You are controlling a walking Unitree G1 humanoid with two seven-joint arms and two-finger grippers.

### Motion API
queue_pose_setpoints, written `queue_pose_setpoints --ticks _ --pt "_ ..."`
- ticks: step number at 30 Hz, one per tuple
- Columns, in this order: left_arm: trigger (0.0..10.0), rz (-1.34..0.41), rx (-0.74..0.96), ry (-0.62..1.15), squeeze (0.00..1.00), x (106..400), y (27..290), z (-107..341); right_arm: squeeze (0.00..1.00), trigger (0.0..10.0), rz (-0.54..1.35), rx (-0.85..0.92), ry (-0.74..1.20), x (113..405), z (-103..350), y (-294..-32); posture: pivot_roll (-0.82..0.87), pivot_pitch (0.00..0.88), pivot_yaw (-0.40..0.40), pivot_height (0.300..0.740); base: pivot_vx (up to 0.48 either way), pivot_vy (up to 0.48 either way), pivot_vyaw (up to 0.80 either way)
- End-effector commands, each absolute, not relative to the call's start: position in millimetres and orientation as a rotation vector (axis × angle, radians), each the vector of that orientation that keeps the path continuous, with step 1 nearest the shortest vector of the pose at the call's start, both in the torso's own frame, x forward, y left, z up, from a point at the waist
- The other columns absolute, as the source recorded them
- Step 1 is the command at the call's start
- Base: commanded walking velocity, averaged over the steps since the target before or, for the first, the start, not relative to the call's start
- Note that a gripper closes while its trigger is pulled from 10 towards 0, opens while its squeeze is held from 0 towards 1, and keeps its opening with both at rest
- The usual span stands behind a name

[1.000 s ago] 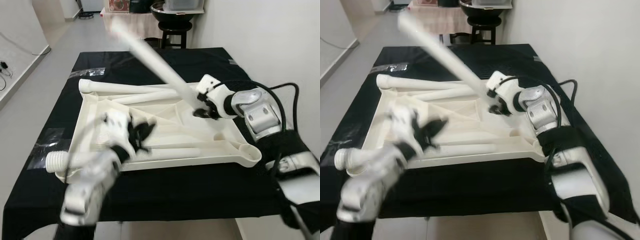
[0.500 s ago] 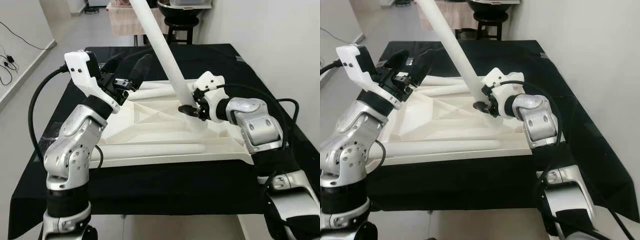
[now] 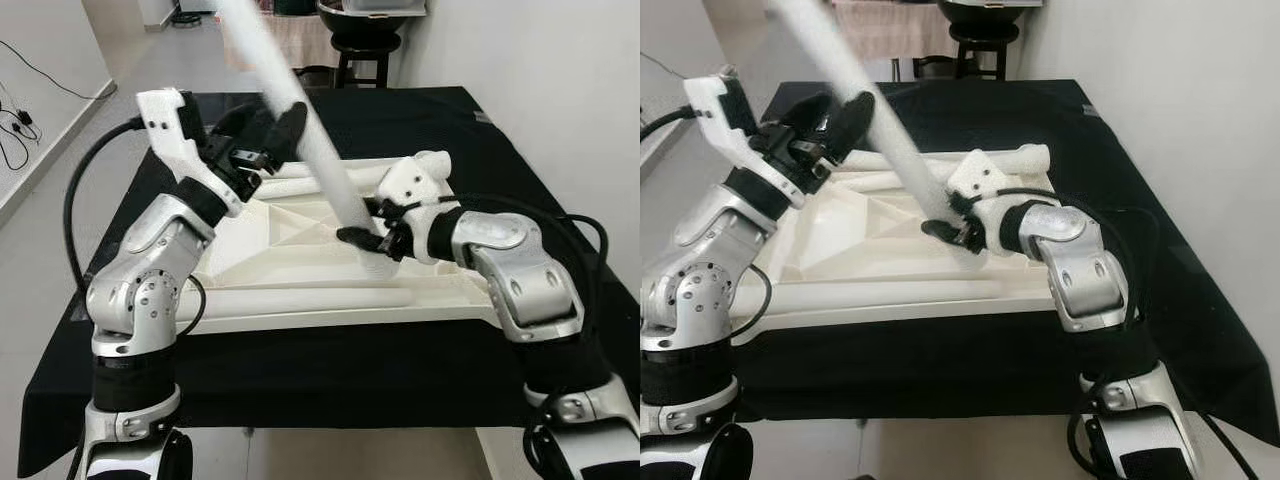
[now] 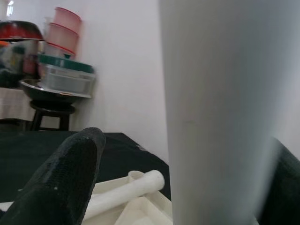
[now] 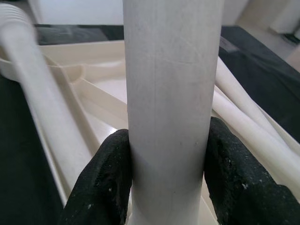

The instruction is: Building children table

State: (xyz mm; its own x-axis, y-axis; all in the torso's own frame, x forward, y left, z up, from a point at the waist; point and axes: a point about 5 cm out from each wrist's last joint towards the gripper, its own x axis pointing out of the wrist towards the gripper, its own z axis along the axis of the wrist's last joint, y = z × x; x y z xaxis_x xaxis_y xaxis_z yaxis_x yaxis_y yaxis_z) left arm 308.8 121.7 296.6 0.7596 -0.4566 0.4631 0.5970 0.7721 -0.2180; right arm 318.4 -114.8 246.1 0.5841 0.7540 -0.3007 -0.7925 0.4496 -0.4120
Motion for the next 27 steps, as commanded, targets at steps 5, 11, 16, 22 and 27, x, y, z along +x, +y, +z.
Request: queue_pose_setpoints --ticks 5,11,16,22,27 --pt "10.0 -0.639 -0.371 -0.394 0.0 309 116 297 0.0 0.0 0.989 -0.558 0.075 312 243 -109 -0.05 0.03 0.048 0.74 0.0 0.0 0.0" --pt "0.0 -0.633 -0.391 -0.44 0.0 307 118 302 0.0 0.0 0.987 -0.556 0.09 311 239 -109 -0.05 0.031 0.049 0.74 0.0 0.0 0.0" --pt "0.0 -0.646 -0.392 -0.468 0.0 305 118 307 0.0 0.0 0.971 -0.543 0.1 313 237 -110 -0.05 0.032 0.046 0.74 0.0 0.0 0.0" --pt "0.0 -0.657 -0.391 -0.489 0.0 304 119 313 0.0 10.0 0.94 -0.457 0.069 316 238 -107 -0.05 0.031 0.047 0.74 0.0 0.0 0.0" --pt "0.0 -0.665 -0.392 -0.507 0.0 307 119 319 1.0 10.0 0.929 -0.37 -0.037 320 242 -103 -0.05 0.032 0.045 0.74 0.0 0.0 0.0"
